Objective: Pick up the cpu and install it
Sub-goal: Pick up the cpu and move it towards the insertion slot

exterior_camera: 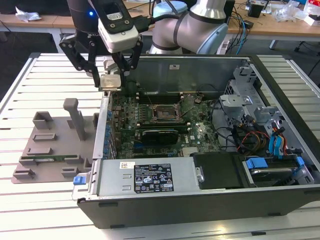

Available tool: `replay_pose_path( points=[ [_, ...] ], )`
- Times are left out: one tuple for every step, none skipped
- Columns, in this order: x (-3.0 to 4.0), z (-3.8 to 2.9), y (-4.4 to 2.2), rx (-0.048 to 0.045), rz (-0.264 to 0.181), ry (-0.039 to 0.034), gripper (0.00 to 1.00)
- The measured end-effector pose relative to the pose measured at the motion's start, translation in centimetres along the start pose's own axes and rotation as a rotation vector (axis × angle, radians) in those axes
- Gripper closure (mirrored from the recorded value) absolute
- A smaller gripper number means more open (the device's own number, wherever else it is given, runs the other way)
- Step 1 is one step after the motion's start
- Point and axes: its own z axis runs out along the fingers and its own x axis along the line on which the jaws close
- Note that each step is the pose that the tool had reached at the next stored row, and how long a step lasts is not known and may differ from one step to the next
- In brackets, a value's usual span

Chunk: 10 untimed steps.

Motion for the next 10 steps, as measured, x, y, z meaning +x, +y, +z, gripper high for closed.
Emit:
replay_pose_path(
  points=[
    [-0.19, 0.03, 0.00, 0.0000, 0.000, -0.0001, 0.45],
    [-0.27, 0.04, 0.00, 0.0000, 0.000, 0.0000, 0.45],
    [-0.33, 0.06, 0.00, 0.0000, 0.000, -0.0001, 0.45],
    [-0.42, 0.07, 0.00, 0.0000, 0.000, -0.0001, 0.45],
    [-0.57, 0.09, 0.00, 0.0000, 0.000, -0.0001, 0.45],
    [-0.74, 0.12, 0.00, 0.0000, 0.000, -0.0001, 0.45],
    [-0.86, 0.14, 0.00, 0.0000, 0.000, -0.0001, 0.45],
    [-0.98, 0.15, 0.00, 0.0000, 0.000, -0.0001, 0.45],
    [-1.05, 0.16, 0.00, 0.0000, 0.000, -0.0001, 0.45],
    [-1.12, 0.17, 0.01, 0.0000, 0.000, 0.0000, 0.45]
  ],
)
